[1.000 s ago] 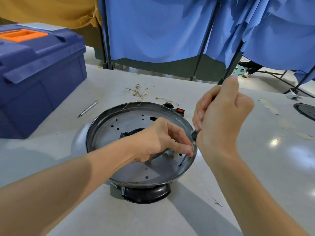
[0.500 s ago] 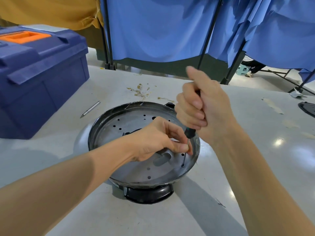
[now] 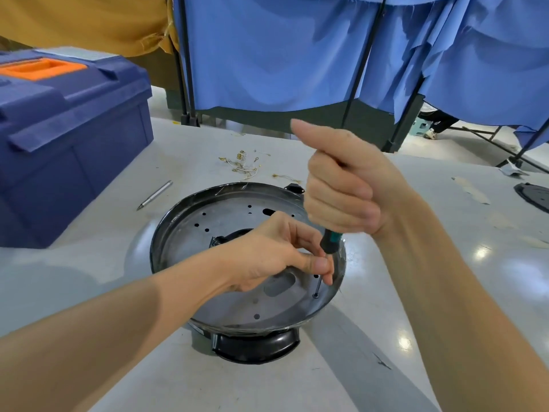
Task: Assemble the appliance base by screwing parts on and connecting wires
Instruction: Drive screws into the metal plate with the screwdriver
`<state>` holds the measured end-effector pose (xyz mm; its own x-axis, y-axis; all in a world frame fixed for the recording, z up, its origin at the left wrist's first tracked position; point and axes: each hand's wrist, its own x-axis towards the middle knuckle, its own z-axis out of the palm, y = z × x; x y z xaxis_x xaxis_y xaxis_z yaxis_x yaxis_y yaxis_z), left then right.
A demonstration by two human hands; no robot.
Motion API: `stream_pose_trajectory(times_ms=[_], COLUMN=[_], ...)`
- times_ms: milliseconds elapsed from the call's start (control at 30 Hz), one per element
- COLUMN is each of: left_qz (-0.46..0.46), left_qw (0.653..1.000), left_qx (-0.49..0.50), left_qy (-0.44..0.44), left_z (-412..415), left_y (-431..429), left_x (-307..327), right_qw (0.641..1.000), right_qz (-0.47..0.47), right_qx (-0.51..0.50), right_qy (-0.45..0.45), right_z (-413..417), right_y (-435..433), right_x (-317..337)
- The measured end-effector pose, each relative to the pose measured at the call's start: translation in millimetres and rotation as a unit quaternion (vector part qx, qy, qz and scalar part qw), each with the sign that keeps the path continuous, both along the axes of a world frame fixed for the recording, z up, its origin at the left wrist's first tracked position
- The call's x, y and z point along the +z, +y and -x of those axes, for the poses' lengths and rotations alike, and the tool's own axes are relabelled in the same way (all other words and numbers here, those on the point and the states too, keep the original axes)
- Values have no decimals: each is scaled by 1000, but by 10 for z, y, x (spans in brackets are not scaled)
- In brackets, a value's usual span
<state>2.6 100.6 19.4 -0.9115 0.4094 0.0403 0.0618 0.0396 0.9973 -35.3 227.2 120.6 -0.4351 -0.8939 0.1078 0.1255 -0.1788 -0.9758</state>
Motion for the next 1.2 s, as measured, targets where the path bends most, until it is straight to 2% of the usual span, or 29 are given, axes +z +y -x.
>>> stream_pose_trajectory(times_ms=[67, 133, 200, 267, 300, 333, 367, 400, 467, 500, 533, 633, 700, 767, 800, 867, 933, 967, 1000, 1067, 1133, 1200], left_qz=[-2, -4, -6, -16, -19, -23, -24, -25, -19, -20, -20, -19, -26, -37, -41, -40, -30, -26, -22, -27, -21, -9], left_qw=[1000, 1000, 999, 999, 999, 999, 999, 999, 999, 999, 999, 1000, 999, 999, 999, 999, 999, 999, 998, 999, 999, 1000], left_qx=[11, 27, 35, 30, 31, 37, 41, 37, 25, 26, 24, 12, 14, 22, 28, 30, 34, 41, 50, 40, 27, 23], left_qy=[-2, -13, -15, -7, 0, 4, 4, -2, -9, -15, -21, -15, -17, -19, -20, -11, 7, 16, 21, 15, 1, -4], left_z=[-26, -21, 7, 23, 23, 27, 22, 20, 20, 26, 28, 27, 14, 22, 24, 35, 45, 49, 46, 26, 18, 15], left_y=[-33, -39, -13, 13, 27, 28, 25, 16, 1, -1, 0, -10, -31, -45, -41, 4, 51, 58, 54, 41, 30, 30], left_x=[0, 24, 47, 49, 42, 21, 11, 0, 9, 19, 27, 20, 24, 13, 26, 45, 28, 11, 2, 12, 32, 47], right_qw=[999, 979, 914, 822, 791, 783, 803, 846, 947, 974, 986, 999, 999, 981, 955, 880, 817, 806, 812, 873, 947, 982], right_qz=[20, 21, 43, 58, 59, 63, 66, 59, 12, -13, -29, -32, -8, 1, 16, 64, 87, 87, 82, 44, -4, -18], right_qx=[-41, -201, -394, -549, -587, -592, -564, -505, -309, -220, -160, -28, -39, -196, -294, -466, -560, -571, -559, -470, -310, -179], right_qy=[0, 40, 87, 140, 165, 181, 181, 160, 90, 60, 45, 8, -23, 7, 28, 65, 107, 130, 142, 128, 89, 51], right_z=[-30, -73, -113, -185, -231, -259, -264, -232, -88, -3, 71, 95, 30, -25, -74, -182, -297, -339, -353, -265, -84, 63], right_y=[-52, -61, -68, -116, -143, -156, -141, -108, -20, 28, 62, 19, -55, -69, -55, -27, -45, -61, -63, -12, 79, 141], right_x=[-53, -73, -124, -204, -247, -290, -302, -273, -123, -39, 6, -11, -95, -153, -171, -223, -300, -337, -355, -283, -112, 3])
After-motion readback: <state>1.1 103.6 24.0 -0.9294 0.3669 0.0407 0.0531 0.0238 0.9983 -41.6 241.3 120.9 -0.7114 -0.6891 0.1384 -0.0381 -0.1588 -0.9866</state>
